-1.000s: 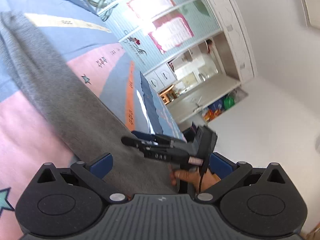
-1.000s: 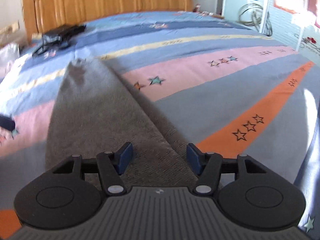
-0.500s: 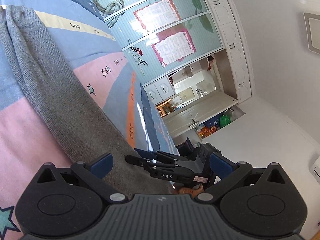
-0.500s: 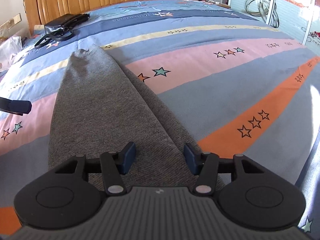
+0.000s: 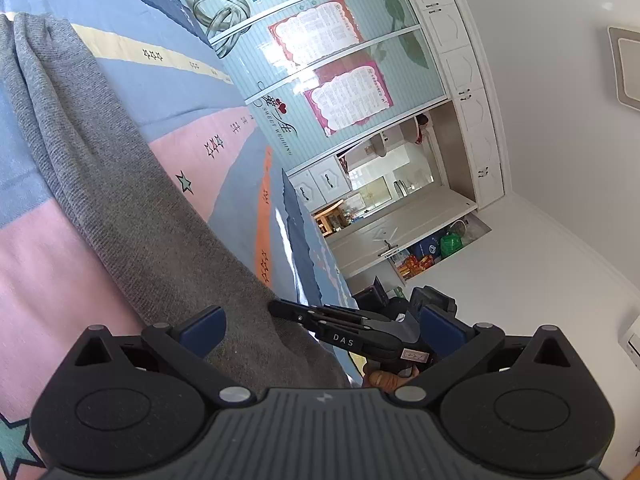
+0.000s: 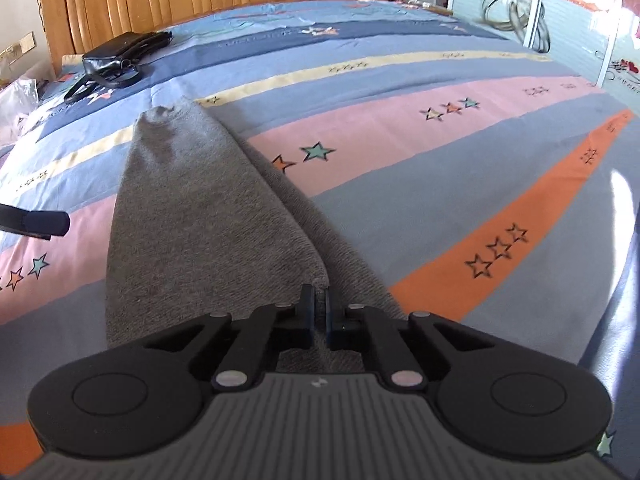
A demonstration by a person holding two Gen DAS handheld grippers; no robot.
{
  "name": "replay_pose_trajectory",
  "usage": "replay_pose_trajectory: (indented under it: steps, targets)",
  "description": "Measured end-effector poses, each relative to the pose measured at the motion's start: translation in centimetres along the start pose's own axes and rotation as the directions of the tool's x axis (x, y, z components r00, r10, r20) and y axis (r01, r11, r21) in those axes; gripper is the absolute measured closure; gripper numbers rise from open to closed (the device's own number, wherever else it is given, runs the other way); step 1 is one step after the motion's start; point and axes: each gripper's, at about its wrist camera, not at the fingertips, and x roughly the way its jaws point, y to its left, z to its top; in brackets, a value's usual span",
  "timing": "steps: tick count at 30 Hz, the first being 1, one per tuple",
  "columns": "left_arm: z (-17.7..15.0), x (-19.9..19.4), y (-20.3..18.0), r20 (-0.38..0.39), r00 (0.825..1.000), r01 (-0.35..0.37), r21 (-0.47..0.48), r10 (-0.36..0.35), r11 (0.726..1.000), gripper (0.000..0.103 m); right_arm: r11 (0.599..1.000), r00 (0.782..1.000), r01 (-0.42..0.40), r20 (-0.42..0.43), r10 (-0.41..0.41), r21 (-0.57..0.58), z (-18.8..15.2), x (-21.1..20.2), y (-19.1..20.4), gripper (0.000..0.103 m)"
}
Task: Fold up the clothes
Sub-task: 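Hold the grey sweater strip end pinched in the right gripper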
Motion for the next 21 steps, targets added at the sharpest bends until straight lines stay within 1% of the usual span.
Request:
replay_pose_trajectory:
  steps: [1, 3, 6, 7, 9, 10, 11, 12, 14, 15, 16, 17, 18, 19, 21]
  targets:
    - [0.0, 0.0, 0.0, 0.0, 1.0, -0.001, -0.001, 0.001, 1.0, 0.001, 1.0, 1.0, 0.012, 0.002, -0.012, -0.002, 0.1, 0.0, 0.0, 0.097]
    - [0.0, -0.1, 0.1, 0.005, 1.0, -0.002, -0.005, 0.002, 1.0, 0.001, 0.998, 0.998, 0.062, 0.001, -0.062, -0.031, 0.3, 0.6, 0.2, 0.097]
    - [0.1, -0.3, 0.3, 0.013, 1.0, -0.002, -0.017, 0.002, 1.0, 0.001, 0.983, 0.985, 0.172, 0.003, -0.172, -0.068, 0.5, 1.8, 0.7, 0.097]
    - [0.1, -0.4, 0.4, 0.015, 1.0, -0.001, -0.022, 0.001, 1.0, 0.001, 0.975, 0.978, 0.208, 0.005, -0.209, -0.081, 0.6, 2.2, 0.8, 0.102]
    - [0.2, -0.6, 0.4, 0.021, 1.0, 0.002, -0.023, -0.001, 1.0, 0.001, 0.976, 0.977, 0.213, -0.018, -0.214, -0.042, 0.2, 3.2, 0.4, 0.102]
    - [0.2, -0.7, 0.4, 0.024, 1.0, 0.005, -0.023, -0.004, 1.0, 0.001, 0.977, 0.977, 0.213, -0.03, -0.213, -0.019, 0.1, 3.6, 0.1, 0.1]
    - [0.3, -0.8, 0.5, 0.028, 1.0, 0.008, -0.027, -0.007, 1.0, 0.001, 0.981, 0.981, 0.191, -0.015, -0.191, 0.017, 0.0, 3.3, -0.2, 0.101]
    - [0.4, -0.9, 0.5, 0.033, 0.999, 0.013, -0.034, -0.012, 0.999, 0.001, 0.981, 0.981, 0.191, 0.018, -0.192, 0.045, -0.1, 2.6, -0.4, 0.1]
    - [0.5, -1.0, 0.6, 0.041, 0.999, 0.024, -0.048, -0.022, 0.999, 0.001, 0.964, 0.962, 0.25, 0.09, -0.258, 0.091, 0.1, 0.9, -0.7, 0.092]
    - [0.5, -1.1, 0.7, 0.04, 0.999, 0.027, -0.052, -0.025, 0.998, 0.001, 0.968, 0.964, 0.221, 0.125, -0.235, 0.116, 0.2, 0.2, -0.9, 0.085]
    - [0.6, -1.2, 0.7, 0.04, 0.999, 0.03, -0.056, -0.028, 0.998, 0.001, 0.981, 0.977, 0.125, 0.153, -0.148, 0.151, 0.5, -0.3, -1.3, 0.073]
    - [0.6, -1.2, 0.7, 0.039, 0.999, 0.032, -0.057, -0.03, 0.998, 0.001, 0.984, 0.984, 0.014, 0.17, -0.045, 0.176, 0.9, -0.3, -1.6, 0.068]
    - [0.6, -1.3, 0.7, 0.04, 0.999, 0.033, -0.055, -0.031, 0.998, 0.001, 0.986, 0.986, -0.04, 0.165, 0.013, 0.159, 1.3, 0.1, -1.4, 0.064]
    - [0.7, -1.4, 0.7, 0.042, 0.999, 0.032, -0.054, -0.03, 0.998, 0.001, 0.987, 0.986, -0.083, 0.156, 0.062, 0.135, 1.8, 0.5, -1.1, 0.064]
    - [0.9, -1.6, 0.8, 0.048, 0.998, 0.032, -0.059, -0.029, 0.998, 0.001, 0.992, 0.992, -0.094, 0.096, 0.086, 0.086, 2.7, 2.0, -0.5, 0.064]
